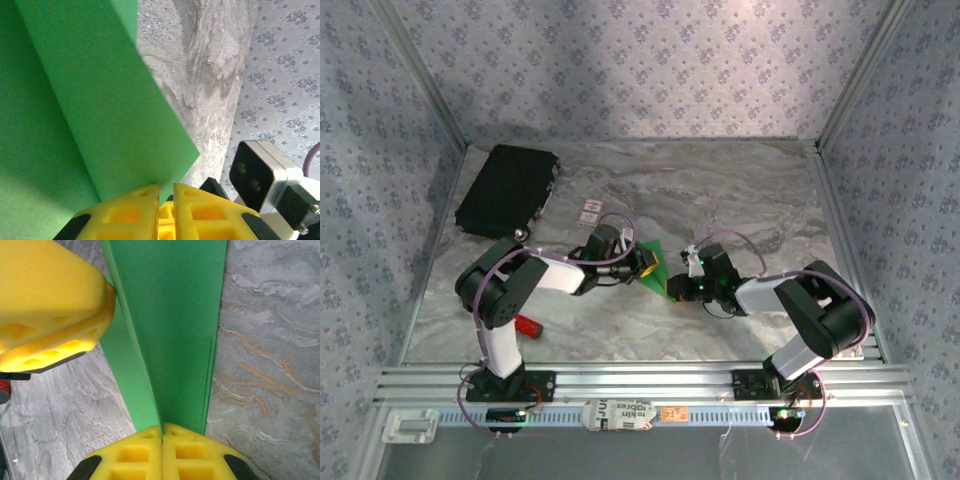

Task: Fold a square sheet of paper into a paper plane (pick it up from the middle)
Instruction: Fourth fold the wing at the center of the table.

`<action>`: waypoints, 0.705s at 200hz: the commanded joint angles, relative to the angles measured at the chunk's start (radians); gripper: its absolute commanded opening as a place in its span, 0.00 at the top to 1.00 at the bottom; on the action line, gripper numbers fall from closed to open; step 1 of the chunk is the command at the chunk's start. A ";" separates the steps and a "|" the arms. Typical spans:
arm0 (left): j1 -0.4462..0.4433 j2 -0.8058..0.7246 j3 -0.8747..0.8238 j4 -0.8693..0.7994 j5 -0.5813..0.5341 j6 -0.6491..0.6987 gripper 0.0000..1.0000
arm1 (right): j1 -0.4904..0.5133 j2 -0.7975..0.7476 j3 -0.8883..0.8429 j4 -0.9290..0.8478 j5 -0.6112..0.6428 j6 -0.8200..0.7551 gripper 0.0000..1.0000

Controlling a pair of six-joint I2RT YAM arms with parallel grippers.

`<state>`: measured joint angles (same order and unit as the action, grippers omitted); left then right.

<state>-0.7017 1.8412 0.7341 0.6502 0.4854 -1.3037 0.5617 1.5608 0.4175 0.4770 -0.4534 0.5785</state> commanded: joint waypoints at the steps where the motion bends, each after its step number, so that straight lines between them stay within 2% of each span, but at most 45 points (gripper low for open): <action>1: -0.004 0.032 0.026 0.034 0.001 -0.003 0.86 | -0.019 0.024 -0.028 -0.068 0.013 0.018 0.93; 141: -0.006 0.067 0.062 0.031 -0.023 -0.002 0.86 | -0.036 0.036 0.009 -0.121 -0.047 0.017 0.94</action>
<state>-0.7017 1.8820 0.7658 0.6556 0.4774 -1.3075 0.5369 1.5688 0.4255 0.4622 -0.4973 0.5880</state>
